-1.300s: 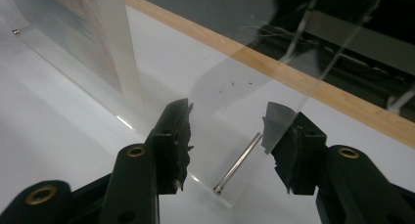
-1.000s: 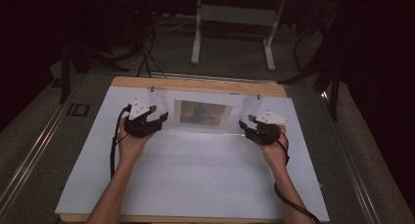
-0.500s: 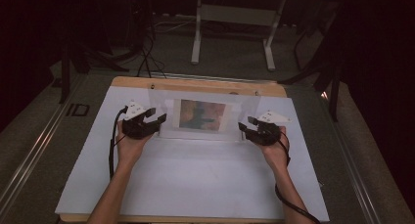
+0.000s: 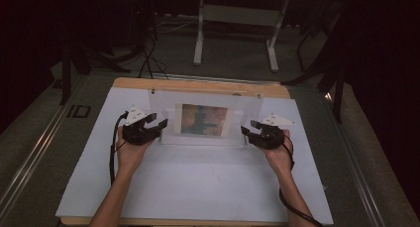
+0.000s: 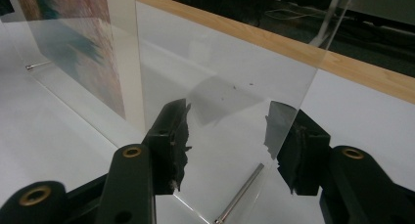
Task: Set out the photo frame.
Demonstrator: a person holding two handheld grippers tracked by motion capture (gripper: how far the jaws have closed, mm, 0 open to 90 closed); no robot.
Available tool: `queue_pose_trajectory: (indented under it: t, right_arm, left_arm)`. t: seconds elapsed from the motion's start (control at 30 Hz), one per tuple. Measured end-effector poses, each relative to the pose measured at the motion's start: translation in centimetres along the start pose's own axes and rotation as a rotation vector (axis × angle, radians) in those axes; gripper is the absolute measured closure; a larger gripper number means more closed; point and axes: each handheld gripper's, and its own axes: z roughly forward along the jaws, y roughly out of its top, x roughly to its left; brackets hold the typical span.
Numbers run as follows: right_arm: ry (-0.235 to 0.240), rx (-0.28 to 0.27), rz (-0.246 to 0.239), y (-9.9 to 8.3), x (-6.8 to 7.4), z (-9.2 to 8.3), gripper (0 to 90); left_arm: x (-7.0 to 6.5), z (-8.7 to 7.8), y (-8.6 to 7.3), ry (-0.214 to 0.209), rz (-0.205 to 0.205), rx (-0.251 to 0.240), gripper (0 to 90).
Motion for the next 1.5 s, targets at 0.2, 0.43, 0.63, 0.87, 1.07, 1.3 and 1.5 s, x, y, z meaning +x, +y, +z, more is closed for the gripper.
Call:
queue_pose_trajectory:
  t: [0.2,0.43,0.63,0.87,1.07,1.3,1.5]
  right_arm:
    - [0.012,0.005,0.007,-0.1,0.2,-0.2,49.4]
    - [0.017,0.008,0.016,-0.2,0.4,-0.5,49.2]
    - [0.024,0.012,0.026,-0.3,0.3,-0.5,49.2]
    - [0.039,0.015,0.036,-0.2,0.4,-0.9,50.1]
    - [0.048,0.021,0.031,-0.4,0.3,-0.9,50.6]
    - [0.051,0.037,0.005,-0.5,0.6,-1.2,52.9]
    - [0.062,0.026,-0.003,-0.7,0.4,-1.1,53.1]
  left_arm:
    - [-0.3,-0.4,0.0,0.008,-0.007,0.0,48.3]
    - [-0.6,-0.7,-0.1,0.008,-0.01,0.004,48.3]
    - [-0.6,-0.8,-0.1,0.01,-0.007,0.011,48.3]
    - [-0.5,-0.9,-0.1,-0.003,-0.014,0.009,48.2]
    - [-0.4,-0.9,-0.2,-0.016,-0.013,0.007,48.5]
    - [0.1,-1.0,-0.4,-0.043,-0.01,0.005,48.9]
    - [0.1,-1.0,-0.4,-0.042,0.004,0.018,49.0]
